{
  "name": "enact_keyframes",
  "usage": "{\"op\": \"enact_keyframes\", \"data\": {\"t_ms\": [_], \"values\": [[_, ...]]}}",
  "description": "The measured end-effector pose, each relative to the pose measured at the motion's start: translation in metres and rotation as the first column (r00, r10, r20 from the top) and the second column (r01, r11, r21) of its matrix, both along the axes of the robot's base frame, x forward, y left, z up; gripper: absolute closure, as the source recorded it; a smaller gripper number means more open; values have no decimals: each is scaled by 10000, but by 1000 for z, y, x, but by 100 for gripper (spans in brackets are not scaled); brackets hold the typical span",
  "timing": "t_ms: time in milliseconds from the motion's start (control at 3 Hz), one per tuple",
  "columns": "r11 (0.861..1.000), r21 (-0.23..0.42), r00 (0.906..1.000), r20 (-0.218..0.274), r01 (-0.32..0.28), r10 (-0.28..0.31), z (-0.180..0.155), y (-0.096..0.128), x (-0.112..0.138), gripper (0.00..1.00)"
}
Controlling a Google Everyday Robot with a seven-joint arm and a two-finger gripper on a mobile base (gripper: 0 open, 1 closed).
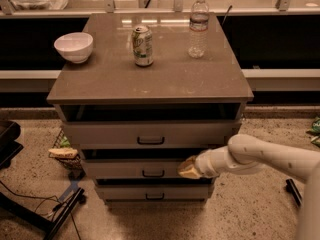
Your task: Close middle drawer
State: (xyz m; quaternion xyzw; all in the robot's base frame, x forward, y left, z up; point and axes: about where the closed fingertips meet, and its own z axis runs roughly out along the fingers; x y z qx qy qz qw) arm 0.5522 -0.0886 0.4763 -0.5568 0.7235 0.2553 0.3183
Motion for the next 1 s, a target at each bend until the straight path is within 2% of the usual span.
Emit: {"op": "enact_keyframes", "data": {"t_ms": [333, 667, 1000], "values": [[9982, -601, 9966, -826, -58, 8, 50, -40, -49, 100], [9923, -1064, 9914, -1077, 631, -746, 100, -77, -91, 100], [9736, -1043, 9776, -353, 2031, -2077, 142, -107, -124, 100]]}}
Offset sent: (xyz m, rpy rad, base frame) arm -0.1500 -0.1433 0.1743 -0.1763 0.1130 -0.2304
